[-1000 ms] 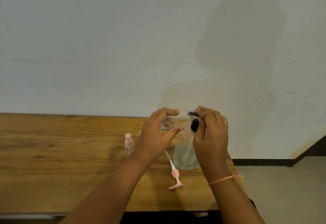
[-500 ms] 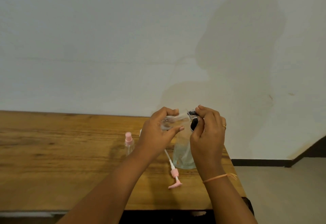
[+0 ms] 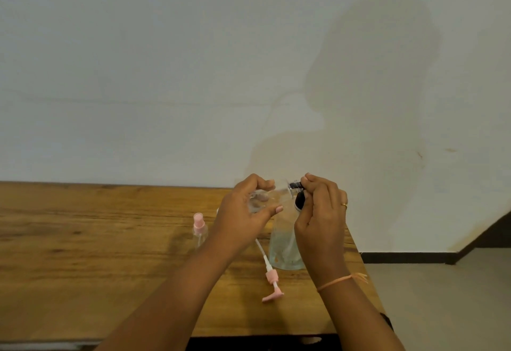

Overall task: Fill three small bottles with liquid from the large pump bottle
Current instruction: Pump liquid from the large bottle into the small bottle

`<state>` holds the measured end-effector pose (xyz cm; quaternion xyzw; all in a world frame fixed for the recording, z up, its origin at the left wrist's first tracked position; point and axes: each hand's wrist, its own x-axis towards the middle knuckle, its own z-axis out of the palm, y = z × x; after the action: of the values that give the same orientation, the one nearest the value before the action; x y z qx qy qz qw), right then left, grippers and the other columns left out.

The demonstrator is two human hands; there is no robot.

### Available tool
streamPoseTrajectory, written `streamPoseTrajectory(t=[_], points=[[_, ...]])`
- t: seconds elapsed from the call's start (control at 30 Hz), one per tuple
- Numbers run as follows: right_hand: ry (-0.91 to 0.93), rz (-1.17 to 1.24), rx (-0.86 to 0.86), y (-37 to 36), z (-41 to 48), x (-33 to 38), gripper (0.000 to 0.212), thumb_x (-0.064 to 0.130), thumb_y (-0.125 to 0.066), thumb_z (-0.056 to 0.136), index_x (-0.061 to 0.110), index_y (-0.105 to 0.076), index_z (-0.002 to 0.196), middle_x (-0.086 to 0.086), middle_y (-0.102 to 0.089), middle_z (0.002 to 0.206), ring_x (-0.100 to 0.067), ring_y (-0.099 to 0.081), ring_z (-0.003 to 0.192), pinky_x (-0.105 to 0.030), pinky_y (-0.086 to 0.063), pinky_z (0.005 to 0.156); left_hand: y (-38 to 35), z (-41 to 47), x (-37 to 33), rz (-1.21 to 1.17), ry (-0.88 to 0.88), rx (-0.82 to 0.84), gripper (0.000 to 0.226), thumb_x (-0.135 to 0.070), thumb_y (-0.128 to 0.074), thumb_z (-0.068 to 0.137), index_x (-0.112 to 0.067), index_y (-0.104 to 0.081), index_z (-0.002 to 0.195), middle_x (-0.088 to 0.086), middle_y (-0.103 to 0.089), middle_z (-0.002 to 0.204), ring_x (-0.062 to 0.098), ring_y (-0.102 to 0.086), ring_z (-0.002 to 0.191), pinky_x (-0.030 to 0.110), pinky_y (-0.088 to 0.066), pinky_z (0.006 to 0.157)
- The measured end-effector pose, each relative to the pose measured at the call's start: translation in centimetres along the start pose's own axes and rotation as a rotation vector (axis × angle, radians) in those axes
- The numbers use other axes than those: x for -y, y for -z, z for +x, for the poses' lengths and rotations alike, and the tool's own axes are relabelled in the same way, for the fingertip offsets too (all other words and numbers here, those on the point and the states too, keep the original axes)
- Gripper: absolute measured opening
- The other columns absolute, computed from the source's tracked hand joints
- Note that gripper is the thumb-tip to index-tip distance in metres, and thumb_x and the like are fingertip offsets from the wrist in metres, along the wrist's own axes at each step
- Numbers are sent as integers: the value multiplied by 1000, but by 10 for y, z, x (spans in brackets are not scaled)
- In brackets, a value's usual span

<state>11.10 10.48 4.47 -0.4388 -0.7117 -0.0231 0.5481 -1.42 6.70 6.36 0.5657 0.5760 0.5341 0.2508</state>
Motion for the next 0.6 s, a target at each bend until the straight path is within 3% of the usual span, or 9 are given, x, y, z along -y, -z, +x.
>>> streamPoseTrajectory(t=[0.1,0.2,0.47,0.6], points=[[10,5,-4,7,3,5,29,10,-39,87,2,-64,99,-12,-64,102,-25,-54,95,-29,-44,75,2,-2,-2,42,-45,-9,36,-24,-77,73,-43,-52,90,-28,-56,102,-12,-53,98,6,-45,77],[38,5,10,12,7,7,33,14,-37,87,1,-65,98,-13,-66,101,-29,-58,94,-27,-42,78,4,0,-2,63,-75,-22,37,-26,-77,73,-45,-52,91,-26,-58,104,-11,-52,101,14,-46,83],[75,32,37,4,-4,-10,30,10,-40,89,1,-63,105,-13,-64,105,-17,-48,101,-29,-46,80,1,0,1,28,3,45,29,-18,-78,73,-24,-55,90,-20,-61,103,-4,-57,101,14,-48,82],[62,34,38,5,-4,-9,30,10,-39,88,1,-63,105,-13,-63,105,-17,-47,101,-30,-48,78,1,-1,0,31,10,53,29,-19,-77,74,-25,-53,90,-18,-62,104,-9,-55,99,5,-44,77]])
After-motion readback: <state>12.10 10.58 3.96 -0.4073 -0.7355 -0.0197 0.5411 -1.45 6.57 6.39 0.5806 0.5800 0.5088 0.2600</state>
